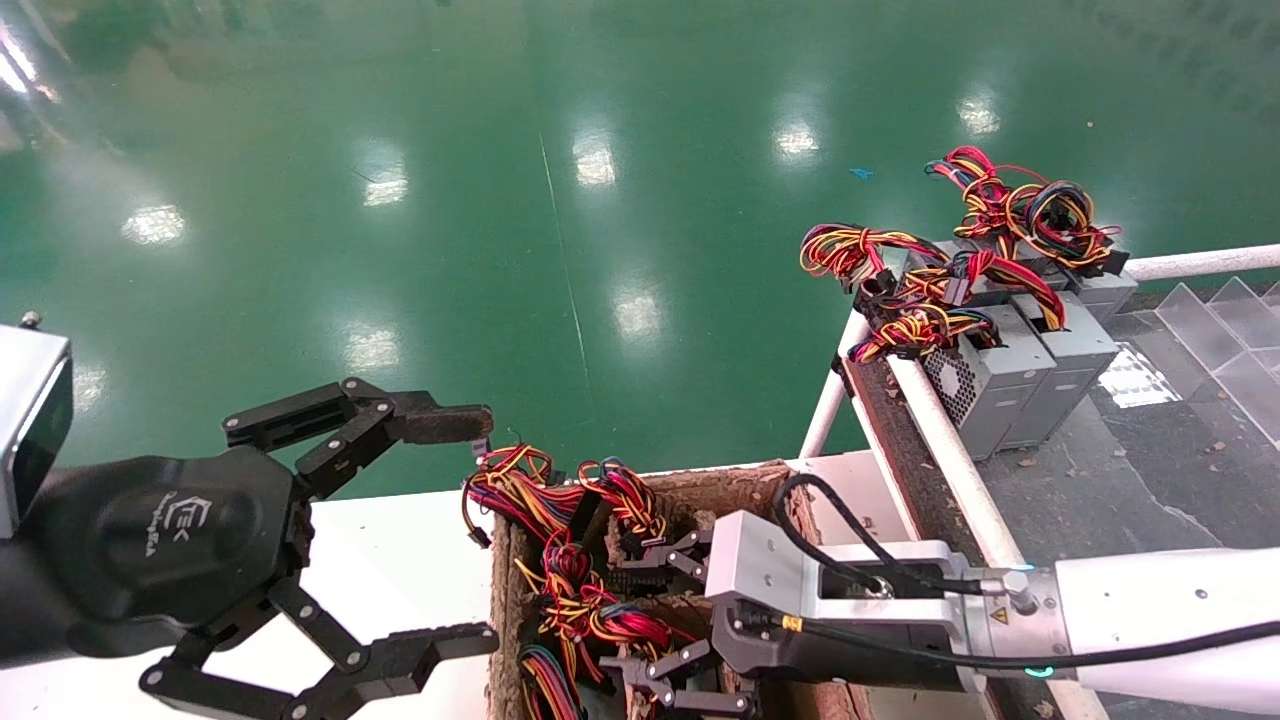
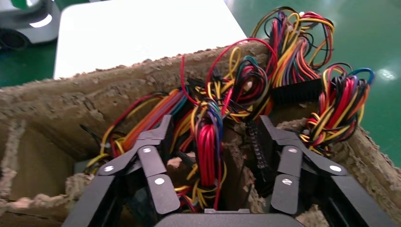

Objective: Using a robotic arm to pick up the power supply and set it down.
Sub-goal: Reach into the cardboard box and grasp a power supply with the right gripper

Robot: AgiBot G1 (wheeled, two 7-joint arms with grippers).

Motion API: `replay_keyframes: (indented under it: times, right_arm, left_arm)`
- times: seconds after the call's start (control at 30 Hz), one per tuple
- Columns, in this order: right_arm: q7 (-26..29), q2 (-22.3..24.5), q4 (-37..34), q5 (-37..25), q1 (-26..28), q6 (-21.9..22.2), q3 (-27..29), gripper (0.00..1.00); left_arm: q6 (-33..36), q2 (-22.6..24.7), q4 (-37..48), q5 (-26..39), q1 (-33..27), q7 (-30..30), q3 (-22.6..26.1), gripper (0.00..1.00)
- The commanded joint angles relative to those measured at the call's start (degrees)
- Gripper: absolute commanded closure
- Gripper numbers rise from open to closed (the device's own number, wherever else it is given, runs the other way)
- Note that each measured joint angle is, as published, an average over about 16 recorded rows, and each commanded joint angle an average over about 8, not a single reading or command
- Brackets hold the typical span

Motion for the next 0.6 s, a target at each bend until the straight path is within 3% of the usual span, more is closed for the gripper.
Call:
replay_keyframes:
  times: [0.03,0.3,0.6]
  right_arm:
    - [-0.1,0.1,1.0,-0.9,-0.4,1.1,0.0,1.00]
    - [-1.0,0.5,1.7,-0.6,-1.8,2.8,0.8,1.00]
    - [-2.3,1.4,2.0,1.4,-1.9,1.7,1.7,1.00]
  left_arm:
    - [0.0,0.0,0.0,0.0,0.0,0.0,0.0,0.00]
    - [0.0,0.0,0.0,0.0,0.0,0.0,0.0,0.00]
    - [0.0,0.0,0.0,0.0,0.0,0.0,0.0,0.00]
